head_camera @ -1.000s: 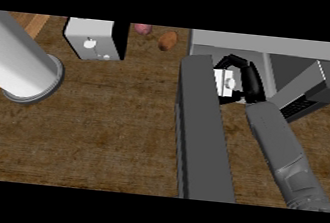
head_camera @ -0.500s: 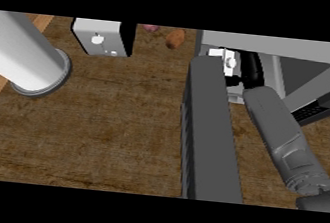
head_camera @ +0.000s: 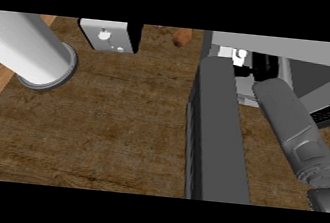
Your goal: Pick up the milk, place it into the microwave and close the microwave
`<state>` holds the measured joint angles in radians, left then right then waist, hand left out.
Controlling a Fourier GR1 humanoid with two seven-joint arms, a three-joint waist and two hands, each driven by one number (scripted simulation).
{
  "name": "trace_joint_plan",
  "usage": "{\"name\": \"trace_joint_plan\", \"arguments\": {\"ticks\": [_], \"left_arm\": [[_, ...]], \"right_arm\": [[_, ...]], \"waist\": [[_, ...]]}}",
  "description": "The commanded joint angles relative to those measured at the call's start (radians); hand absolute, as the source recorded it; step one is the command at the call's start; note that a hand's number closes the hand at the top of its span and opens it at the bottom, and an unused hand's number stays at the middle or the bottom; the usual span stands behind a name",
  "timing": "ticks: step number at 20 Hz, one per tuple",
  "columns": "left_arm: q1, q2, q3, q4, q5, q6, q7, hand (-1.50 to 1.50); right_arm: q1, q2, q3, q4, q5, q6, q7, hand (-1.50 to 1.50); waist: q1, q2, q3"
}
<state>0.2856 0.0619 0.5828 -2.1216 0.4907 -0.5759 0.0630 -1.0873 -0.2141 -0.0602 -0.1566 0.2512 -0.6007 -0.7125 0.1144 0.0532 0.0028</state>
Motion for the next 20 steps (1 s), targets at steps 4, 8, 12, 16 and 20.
{"name": "trace_joint_plan", "arguments": {"ticks": [4,8,12,16,20], "left_arm": [[-0.008,-0.006,-0.023,0.033,-0.014,-0.016,-0.002,-1.5],[-0.044,0.007,-0.013,0.04,-0.031,0.001,-0.013,-1.5],[-0.072,0.02,-0.024,0.057,-0.071,0.003,-0.014,-1.5],[-0.078,0.011,-0.041,0.056,-0.093,0.002,-0.016,-1.5],[-0.087,0.029,-0.055,0.093,-0.109,-0.028,-0.023,-1.5]], "right_arm": [[0.006,-0.056,0.032,0.067,0.055,-0.08,-0.005,1.5],[0.01,-0.056,0.023,0.103,0.058,-0.248,0.081,-1.5],[-0.009,-0.092,0.063,0.134,0.1,-0.287,0.165,-1.5],[0.008,-0.058,0.061,0.087,0.096,-0.199,0.073,-1.5],[-0.006,-0.056,0.056,0.073,0.091,-0.126,0.035,-1.5]], "waist": [[0.028,0.017,0.001],[0.029,0.02,0.001],[0.03,0.024,0.002],[0.032,0.026,0.005],[0.026,0.023,0.004]]}}
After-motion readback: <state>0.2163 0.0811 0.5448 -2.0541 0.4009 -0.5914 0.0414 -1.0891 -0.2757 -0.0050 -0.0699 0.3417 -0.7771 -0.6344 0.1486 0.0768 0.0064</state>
